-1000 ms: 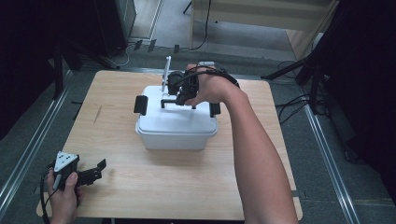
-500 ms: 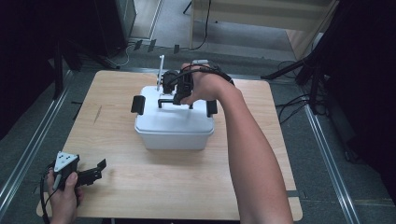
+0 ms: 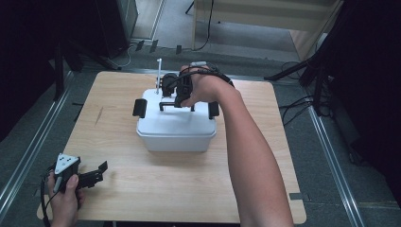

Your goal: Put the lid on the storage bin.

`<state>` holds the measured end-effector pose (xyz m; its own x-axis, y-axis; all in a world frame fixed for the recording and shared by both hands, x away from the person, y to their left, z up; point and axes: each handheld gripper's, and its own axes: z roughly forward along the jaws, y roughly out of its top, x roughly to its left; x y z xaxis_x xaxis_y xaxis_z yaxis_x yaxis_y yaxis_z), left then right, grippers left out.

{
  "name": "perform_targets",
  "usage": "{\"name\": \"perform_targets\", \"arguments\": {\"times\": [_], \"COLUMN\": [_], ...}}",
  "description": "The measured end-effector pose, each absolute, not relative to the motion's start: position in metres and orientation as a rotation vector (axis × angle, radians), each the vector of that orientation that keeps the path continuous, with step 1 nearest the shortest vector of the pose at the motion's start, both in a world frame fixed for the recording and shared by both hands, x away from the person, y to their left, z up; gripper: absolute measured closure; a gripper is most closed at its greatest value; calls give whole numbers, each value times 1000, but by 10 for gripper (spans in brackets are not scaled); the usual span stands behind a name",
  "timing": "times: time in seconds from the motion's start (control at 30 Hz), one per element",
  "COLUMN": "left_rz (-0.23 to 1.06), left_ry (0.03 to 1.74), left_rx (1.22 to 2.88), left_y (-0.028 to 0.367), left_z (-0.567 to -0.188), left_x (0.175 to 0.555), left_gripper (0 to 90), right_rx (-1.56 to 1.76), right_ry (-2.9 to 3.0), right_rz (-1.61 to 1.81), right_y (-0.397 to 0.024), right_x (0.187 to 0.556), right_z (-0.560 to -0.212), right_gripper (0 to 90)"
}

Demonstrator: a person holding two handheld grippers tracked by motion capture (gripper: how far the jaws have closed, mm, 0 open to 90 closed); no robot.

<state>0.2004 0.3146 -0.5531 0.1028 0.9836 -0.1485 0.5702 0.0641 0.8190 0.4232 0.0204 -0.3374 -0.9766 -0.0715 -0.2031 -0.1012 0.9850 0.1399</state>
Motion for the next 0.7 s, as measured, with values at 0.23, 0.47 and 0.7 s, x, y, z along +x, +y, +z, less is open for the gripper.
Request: {"name": "perform_targets", "arguments": {"times": [0.23, 0.47, 0.7], "left_rz": [672, 673, 673], "left_ry": [1565, 1565, 1565], "left_rx": [1597, 1600, 1600], "left_y": [314, 314, 314], "left_z": [-553, -553, -553], "left_x": [200, 201, 201], "left_gripper": [0, 0, 0], "right_rx": [-106, -67, -61], "right_ry": [2929, 2961, 2971], "right_rz": [252, 143, 154], "right_y": [21, 24, 19], "right_x": [420, 409, 406], "right_z": [-334, -328, -322], "right_gripper": [498, 66, 15]}}
